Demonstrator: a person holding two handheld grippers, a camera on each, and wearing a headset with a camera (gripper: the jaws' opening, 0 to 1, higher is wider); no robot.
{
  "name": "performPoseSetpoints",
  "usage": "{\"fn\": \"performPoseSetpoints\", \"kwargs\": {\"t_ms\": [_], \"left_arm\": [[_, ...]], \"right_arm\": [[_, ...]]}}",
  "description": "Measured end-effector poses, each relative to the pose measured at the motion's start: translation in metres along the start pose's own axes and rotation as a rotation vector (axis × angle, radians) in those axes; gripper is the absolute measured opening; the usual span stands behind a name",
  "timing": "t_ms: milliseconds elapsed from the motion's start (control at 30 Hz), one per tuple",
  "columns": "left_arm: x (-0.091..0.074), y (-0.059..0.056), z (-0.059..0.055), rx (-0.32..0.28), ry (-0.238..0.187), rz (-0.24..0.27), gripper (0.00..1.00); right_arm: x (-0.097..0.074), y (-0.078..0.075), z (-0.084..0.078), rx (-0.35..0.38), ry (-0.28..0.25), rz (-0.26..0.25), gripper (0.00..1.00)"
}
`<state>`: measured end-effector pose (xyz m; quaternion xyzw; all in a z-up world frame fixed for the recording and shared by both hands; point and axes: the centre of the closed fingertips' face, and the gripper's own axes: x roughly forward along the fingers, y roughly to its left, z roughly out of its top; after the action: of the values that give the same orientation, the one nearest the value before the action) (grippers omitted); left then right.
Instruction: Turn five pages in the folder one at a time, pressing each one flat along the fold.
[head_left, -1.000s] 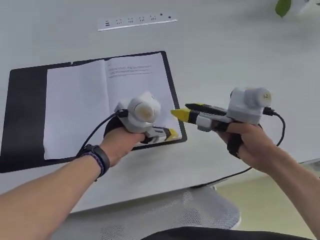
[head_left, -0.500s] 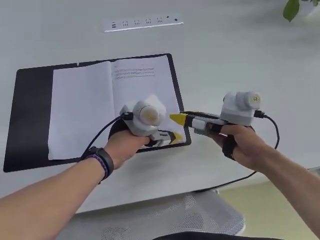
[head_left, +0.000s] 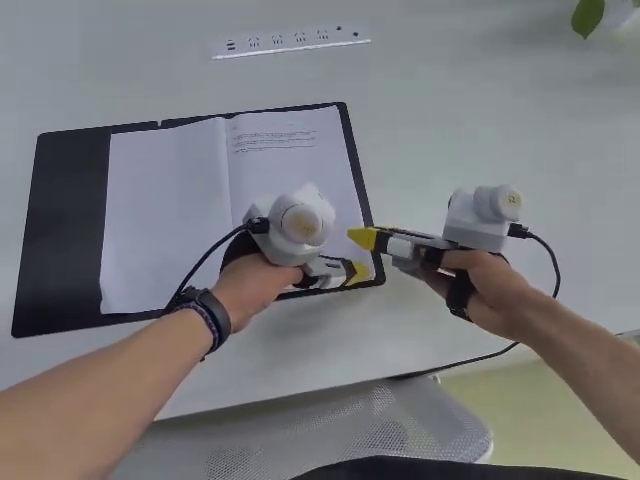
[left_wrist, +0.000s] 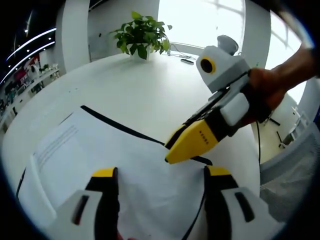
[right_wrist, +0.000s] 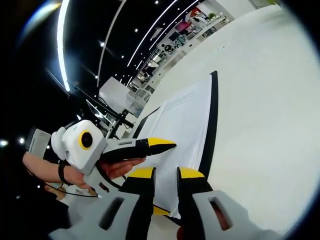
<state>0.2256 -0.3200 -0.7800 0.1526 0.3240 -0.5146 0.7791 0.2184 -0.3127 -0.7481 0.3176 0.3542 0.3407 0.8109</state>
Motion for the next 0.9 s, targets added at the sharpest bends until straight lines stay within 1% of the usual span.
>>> {"fn": "performPoseSetpoints", "kwargs": {"t_ms": [233, 433, 500, 667, 900], "left_arm": [[-0.003, -0.003, 0.002, -0.009, -0.004, -0.012, 0.72], [-0.006, -0.005, 0.005, -0.010, -0.009, -0.013, 0.72], [-0.009, -0.006, 0.007, -0.009, -0.013, -0.011, 0.73], [-0.015, -0.003, 0.012, -0.020, -0.031, 0.000, 0.74], [-0.026, 0.003, 0.018, -0.027, -0.054, 0.019, 0.73]], "right_arm": [[-0.002, -0.001, -0.002, 0.044, -0.008, 0.006, 0.04], [-0.002, 0.002, -0.003, 0.055, -0.008, 0.013, 0.00], [-0.002, 0.003, -0.002, 0.061, -0.011, 0.017, 0.00], [-0.002, 0.004, 0.000, 0.094, -0.021, 0.017, 0.00], [-0.002, 0.009, 0.002, 0.109, -0.031, 0.024, 0.00]]}}
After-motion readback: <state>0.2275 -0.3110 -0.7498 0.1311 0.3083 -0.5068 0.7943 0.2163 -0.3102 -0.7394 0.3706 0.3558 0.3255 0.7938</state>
